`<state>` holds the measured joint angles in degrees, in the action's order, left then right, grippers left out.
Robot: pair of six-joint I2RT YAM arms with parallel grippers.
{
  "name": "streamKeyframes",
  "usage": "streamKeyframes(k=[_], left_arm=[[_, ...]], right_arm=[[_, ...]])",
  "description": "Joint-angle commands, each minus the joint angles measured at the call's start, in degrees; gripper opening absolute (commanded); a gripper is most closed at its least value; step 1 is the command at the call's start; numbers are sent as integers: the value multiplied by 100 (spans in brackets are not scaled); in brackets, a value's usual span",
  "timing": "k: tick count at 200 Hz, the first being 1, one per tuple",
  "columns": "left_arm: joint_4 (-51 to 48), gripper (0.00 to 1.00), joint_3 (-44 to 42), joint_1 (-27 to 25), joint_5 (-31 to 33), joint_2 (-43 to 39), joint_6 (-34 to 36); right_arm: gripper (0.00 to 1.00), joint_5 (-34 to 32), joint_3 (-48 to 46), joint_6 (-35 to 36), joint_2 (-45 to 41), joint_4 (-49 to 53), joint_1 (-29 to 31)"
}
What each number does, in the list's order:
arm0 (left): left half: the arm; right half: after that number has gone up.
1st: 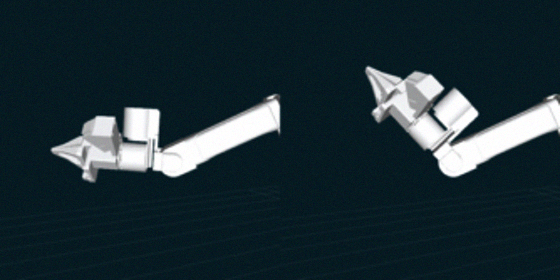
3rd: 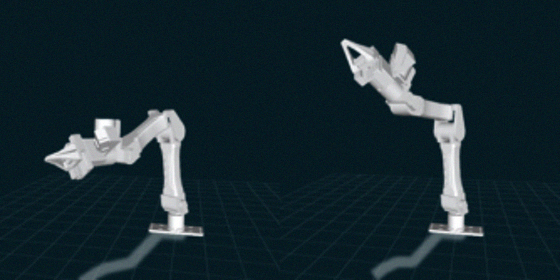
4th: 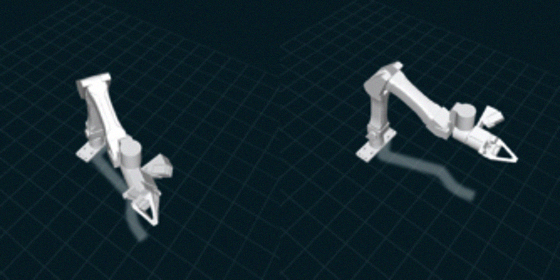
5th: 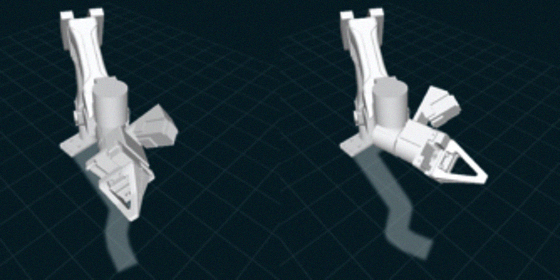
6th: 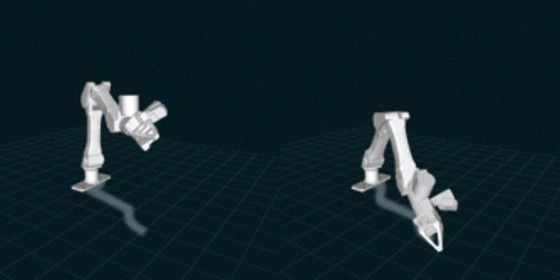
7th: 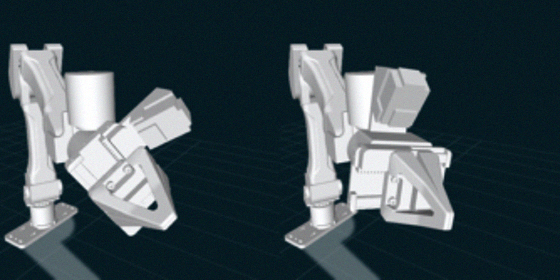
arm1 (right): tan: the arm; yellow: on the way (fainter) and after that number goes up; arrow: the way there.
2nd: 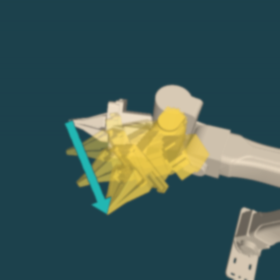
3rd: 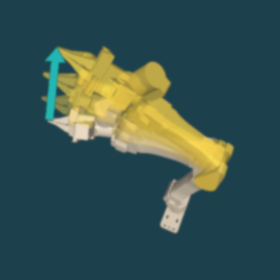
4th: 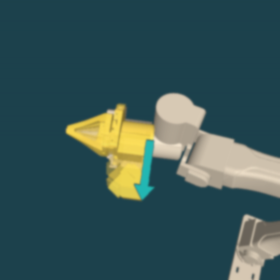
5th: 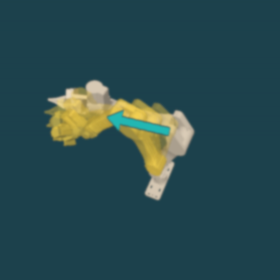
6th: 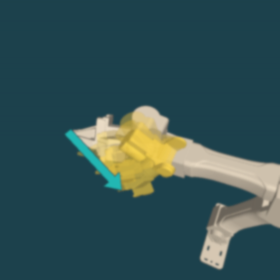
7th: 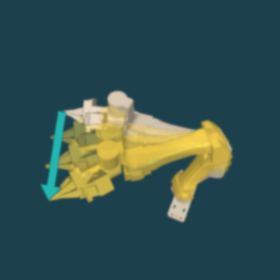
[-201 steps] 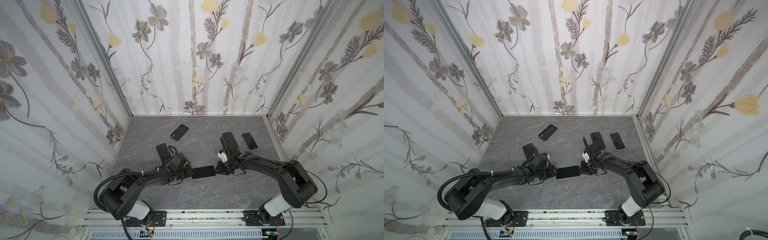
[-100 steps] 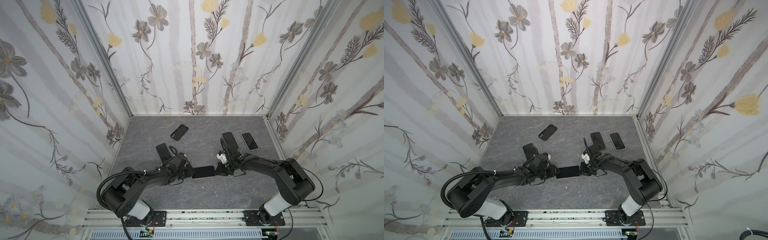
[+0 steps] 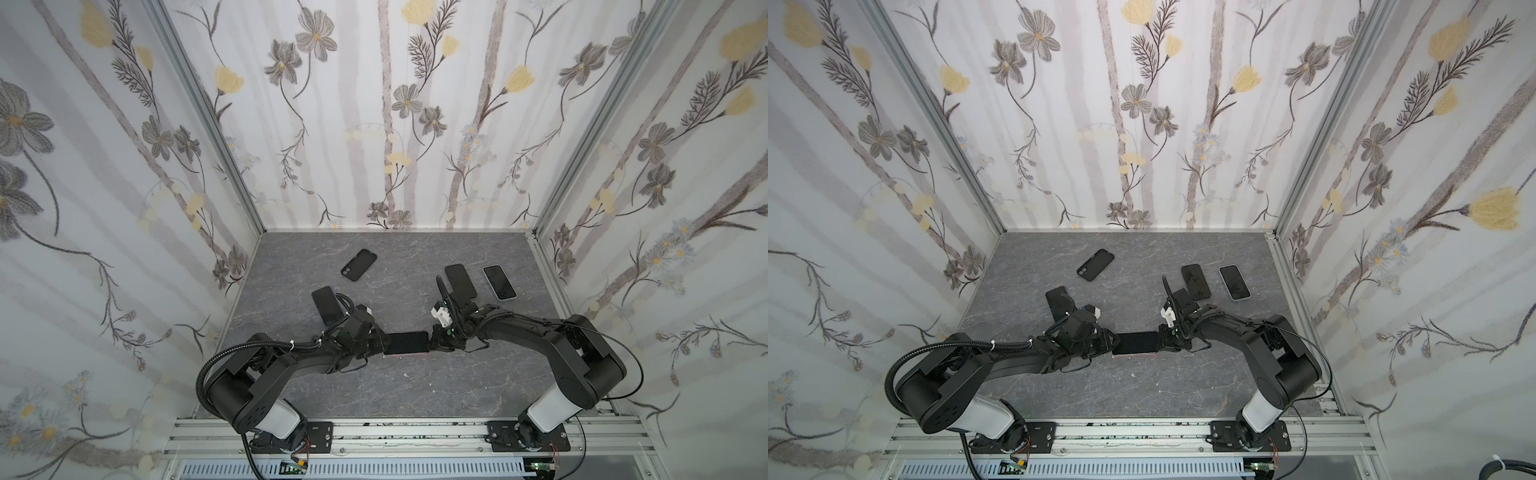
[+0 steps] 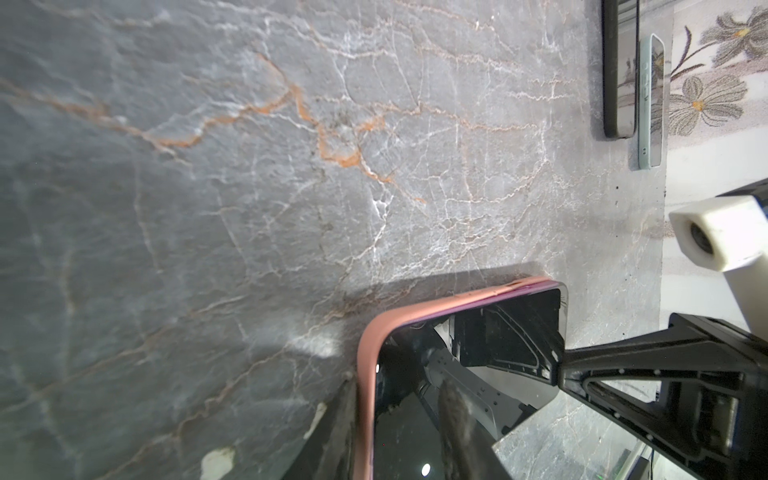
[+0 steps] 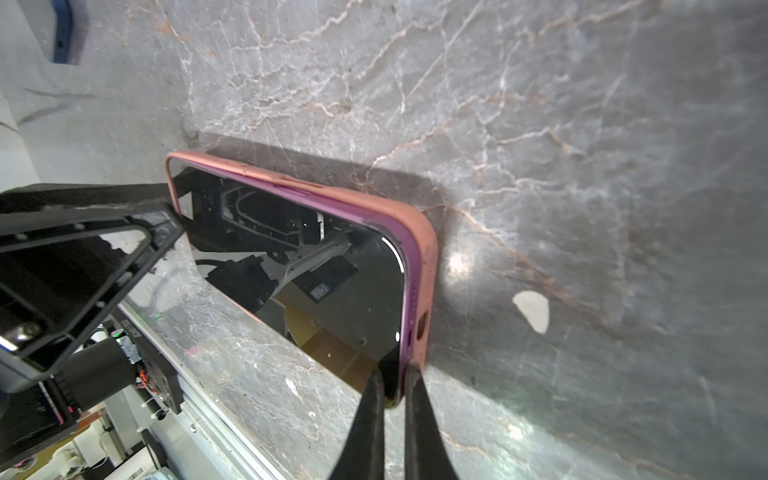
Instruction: Put the phone into the phone case
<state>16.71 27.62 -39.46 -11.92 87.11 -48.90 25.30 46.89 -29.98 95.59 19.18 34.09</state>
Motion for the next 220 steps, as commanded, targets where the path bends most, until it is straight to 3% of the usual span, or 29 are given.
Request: streamKeyframes(k=[1, 99, 170, 220], left_arm=[[-1068, 37, -69, -62, -224, 135, -53], [-1273, 37, -113, -62, -34, 34, -70], [-1275, 37, -48, -64, 41, 76, -64], [-1345, 37, -33, -62, 154, -71, -70]], right_arm=[[8, -1062, -54, 231, 516, 726, 236], [10, -1924, 327, 333, 815, 1063, 445], [11, -2206, 529, 344, 1011, 1125, 494], [12, -2297, 841, 301, 664, 1396, 599]])
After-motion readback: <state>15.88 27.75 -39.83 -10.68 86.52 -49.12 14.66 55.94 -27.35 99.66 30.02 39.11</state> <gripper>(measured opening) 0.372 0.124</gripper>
